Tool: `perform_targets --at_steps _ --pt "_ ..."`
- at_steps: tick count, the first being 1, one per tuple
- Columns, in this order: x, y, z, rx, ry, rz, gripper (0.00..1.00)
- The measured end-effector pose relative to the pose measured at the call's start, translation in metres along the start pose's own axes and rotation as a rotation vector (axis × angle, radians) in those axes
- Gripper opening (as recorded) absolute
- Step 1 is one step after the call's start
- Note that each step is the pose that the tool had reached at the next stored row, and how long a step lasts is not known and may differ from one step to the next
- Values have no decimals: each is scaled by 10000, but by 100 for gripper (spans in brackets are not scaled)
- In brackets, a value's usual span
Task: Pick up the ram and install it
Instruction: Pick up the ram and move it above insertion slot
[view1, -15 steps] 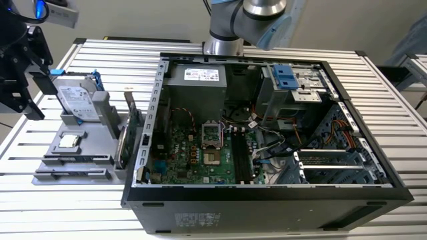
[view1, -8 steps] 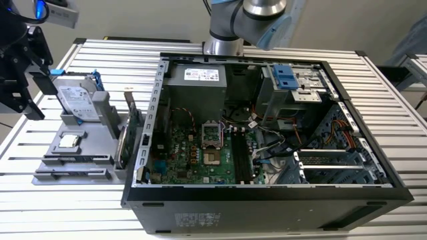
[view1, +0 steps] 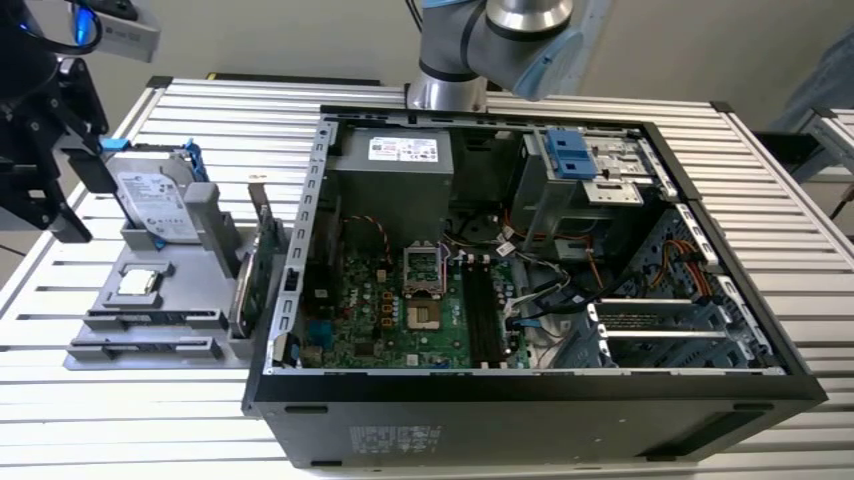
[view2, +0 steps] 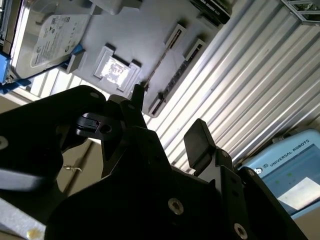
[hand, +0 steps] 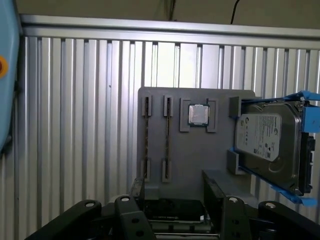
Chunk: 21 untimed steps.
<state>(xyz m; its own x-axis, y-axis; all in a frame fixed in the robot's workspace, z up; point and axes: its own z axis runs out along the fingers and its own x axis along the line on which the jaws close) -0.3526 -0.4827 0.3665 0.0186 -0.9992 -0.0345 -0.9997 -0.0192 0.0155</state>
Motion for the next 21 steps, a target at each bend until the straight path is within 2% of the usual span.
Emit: perform_targets --at_steps 8,21 --pt "2 -1 44 -1 31 0 100" --pt "4 -1 114 -1 33 1 100"
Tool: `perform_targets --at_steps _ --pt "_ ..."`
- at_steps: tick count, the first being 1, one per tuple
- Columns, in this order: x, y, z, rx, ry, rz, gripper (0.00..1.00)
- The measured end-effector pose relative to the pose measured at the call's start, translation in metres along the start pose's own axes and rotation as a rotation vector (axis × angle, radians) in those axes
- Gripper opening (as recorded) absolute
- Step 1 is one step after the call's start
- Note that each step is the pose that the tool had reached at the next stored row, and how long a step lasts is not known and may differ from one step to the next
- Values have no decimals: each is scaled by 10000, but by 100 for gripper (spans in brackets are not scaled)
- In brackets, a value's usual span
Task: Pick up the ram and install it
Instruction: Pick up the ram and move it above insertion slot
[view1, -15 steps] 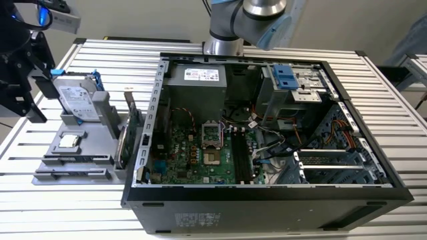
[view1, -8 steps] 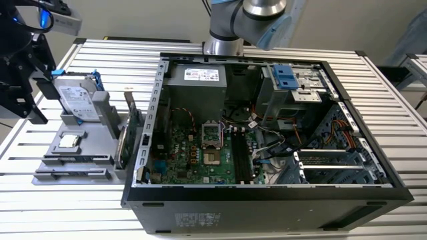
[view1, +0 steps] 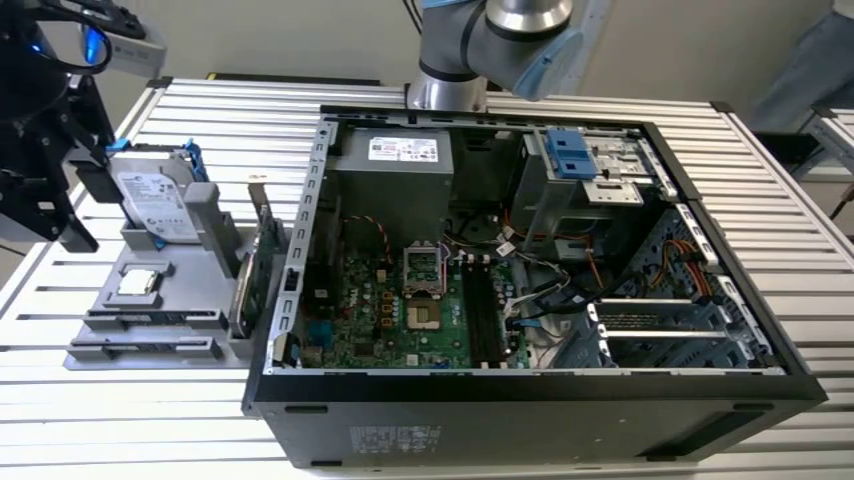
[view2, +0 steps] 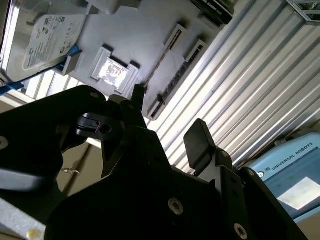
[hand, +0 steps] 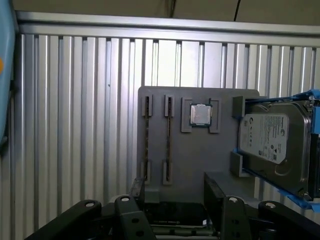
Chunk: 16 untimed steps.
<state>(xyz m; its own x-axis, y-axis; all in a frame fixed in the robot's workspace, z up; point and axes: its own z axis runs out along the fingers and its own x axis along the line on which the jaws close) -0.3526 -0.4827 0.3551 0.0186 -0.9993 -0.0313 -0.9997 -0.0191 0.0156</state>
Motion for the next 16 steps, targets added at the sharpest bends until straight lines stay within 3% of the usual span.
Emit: perform_targets --at_steps 16 --pt "3 -2 87 0 5 0 100"
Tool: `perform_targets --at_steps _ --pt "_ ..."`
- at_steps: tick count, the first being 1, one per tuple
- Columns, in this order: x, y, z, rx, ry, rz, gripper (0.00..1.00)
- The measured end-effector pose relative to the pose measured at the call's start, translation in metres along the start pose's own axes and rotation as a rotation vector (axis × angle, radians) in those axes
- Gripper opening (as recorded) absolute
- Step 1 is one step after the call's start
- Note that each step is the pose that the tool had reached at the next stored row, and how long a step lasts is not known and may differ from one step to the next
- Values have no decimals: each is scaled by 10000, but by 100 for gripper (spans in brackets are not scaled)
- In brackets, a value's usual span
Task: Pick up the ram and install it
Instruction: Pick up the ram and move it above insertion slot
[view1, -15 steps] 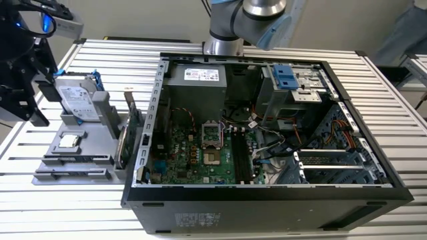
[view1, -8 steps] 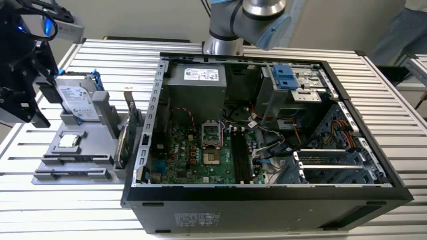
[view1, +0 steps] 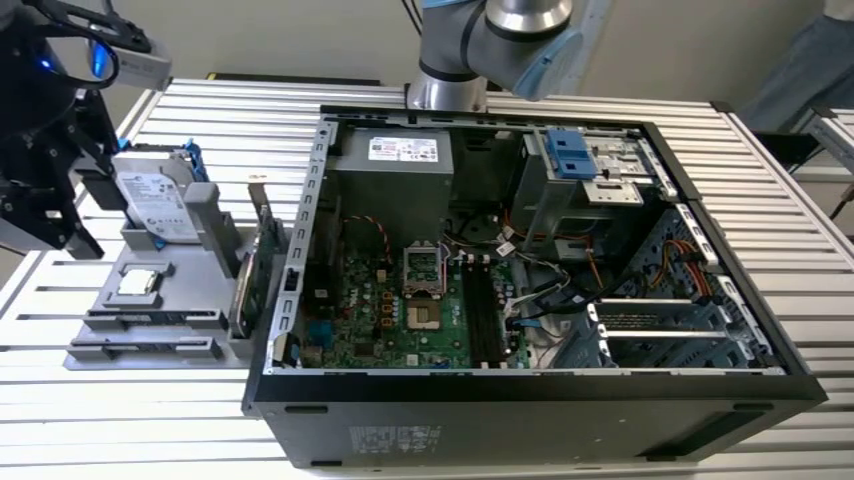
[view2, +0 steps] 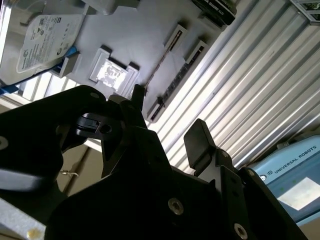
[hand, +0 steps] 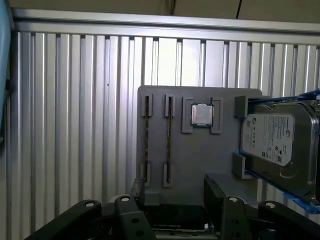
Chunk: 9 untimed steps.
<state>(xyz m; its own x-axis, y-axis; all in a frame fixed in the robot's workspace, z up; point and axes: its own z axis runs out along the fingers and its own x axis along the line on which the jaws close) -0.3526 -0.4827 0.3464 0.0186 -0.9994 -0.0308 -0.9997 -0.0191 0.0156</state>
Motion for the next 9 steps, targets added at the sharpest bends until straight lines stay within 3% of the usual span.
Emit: perform_targets --at_steps 9 --pt "1 -1 44 1 2 0 100"
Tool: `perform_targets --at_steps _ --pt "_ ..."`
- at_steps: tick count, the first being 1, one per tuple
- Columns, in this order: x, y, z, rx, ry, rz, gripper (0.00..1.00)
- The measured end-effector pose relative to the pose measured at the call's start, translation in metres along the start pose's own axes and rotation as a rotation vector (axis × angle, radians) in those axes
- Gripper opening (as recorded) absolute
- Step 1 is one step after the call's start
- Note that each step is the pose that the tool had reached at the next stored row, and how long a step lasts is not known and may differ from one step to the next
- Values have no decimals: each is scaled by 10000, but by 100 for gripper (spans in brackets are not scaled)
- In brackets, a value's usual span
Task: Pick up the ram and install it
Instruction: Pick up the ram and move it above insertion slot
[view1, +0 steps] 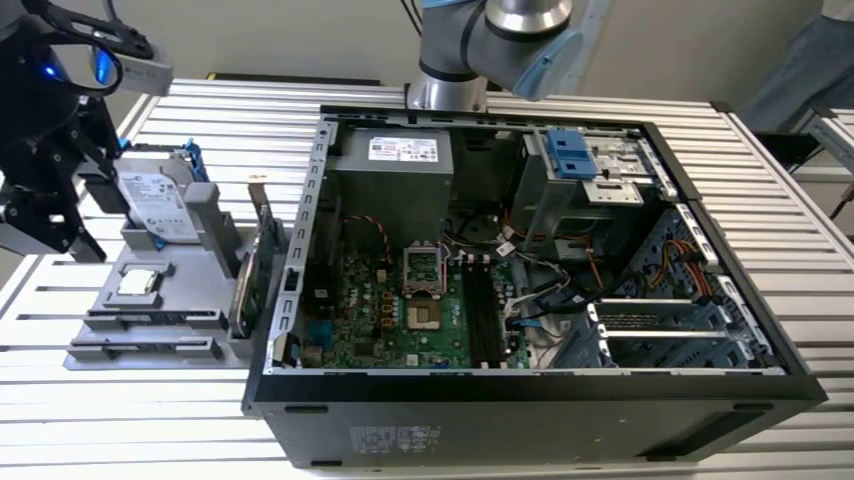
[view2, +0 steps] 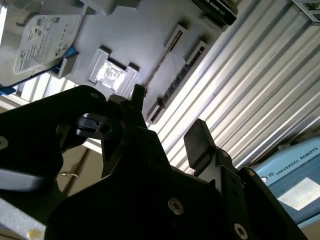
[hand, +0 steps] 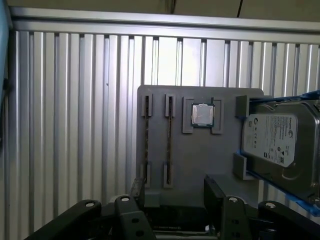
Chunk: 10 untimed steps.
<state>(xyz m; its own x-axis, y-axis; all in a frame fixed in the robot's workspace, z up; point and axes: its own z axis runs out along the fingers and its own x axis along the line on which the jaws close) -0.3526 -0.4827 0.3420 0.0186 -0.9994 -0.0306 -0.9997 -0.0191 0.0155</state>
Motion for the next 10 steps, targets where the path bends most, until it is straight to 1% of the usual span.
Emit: perform_targets --at_steps 10 --pt "1 -1 47 -1 5 0 100"
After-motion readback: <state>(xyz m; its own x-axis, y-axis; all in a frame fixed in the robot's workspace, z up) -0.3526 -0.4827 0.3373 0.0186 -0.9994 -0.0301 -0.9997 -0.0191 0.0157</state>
